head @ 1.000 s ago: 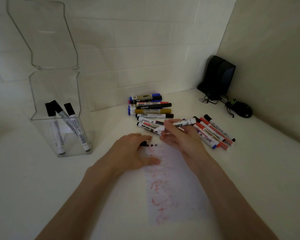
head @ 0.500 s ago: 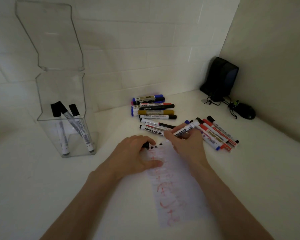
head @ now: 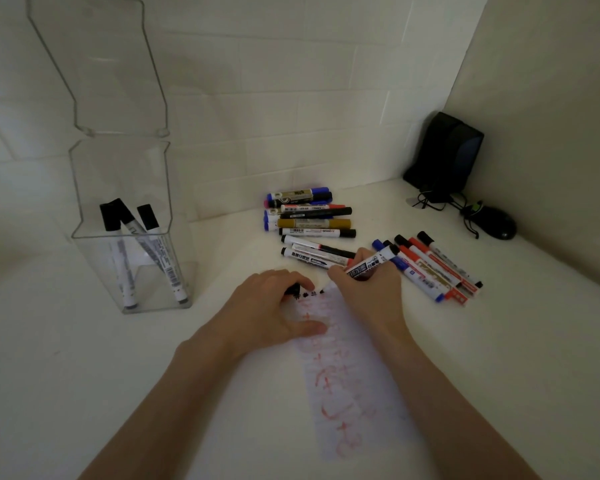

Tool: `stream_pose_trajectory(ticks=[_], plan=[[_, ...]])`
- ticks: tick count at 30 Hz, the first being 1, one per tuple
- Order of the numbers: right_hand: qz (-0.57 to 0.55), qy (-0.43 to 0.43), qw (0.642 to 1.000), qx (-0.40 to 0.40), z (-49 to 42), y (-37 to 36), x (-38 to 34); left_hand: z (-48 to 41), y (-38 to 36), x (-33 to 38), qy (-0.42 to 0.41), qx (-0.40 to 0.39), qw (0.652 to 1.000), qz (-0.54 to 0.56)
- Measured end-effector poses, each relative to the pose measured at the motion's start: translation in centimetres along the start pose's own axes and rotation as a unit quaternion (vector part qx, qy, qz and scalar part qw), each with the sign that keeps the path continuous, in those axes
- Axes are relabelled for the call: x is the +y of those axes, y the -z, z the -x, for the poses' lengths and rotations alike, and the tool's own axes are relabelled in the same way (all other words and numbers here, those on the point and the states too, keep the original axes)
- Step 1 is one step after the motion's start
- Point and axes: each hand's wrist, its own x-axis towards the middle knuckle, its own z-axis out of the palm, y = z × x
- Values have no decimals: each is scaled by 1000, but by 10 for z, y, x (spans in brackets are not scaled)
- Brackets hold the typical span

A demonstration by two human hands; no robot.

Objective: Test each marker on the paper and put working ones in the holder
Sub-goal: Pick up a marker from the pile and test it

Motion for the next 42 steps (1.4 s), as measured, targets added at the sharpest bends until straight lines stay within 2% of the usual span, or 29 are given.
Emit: stream_pose_trajectory(ticks=[10, 14, 18, 24, 32, 38, 42], plan=[[3, -3, 1000, 18, -1, 2, 1, 0, 0, -1, -10, 1, 1000, 5], [17, 18, 1000, -11, 2, -1, 0, 0, -1, -2, -17, 6, 1000, 9], [16, 33, 999, 10, 1, 0, 0, -1, -2, -4, -17, 5, 1000, 7], [8, 18, 1000, -18, 1, -1, 1, -2, -3, -4, -14, 7, 1000, 3], [10, -1, 1000, -14, -1, -1, 0, -1, -2, -3, -16, 5, 1000, 3], [-56, -68, 995, 41, -3, 6, -1, 0, -1, -4, -21, 7, 1000, 9], [-71, -60, 994, 58, -3, 9, -5, 0, 1, -5, -17, -9, 1000, 19]])
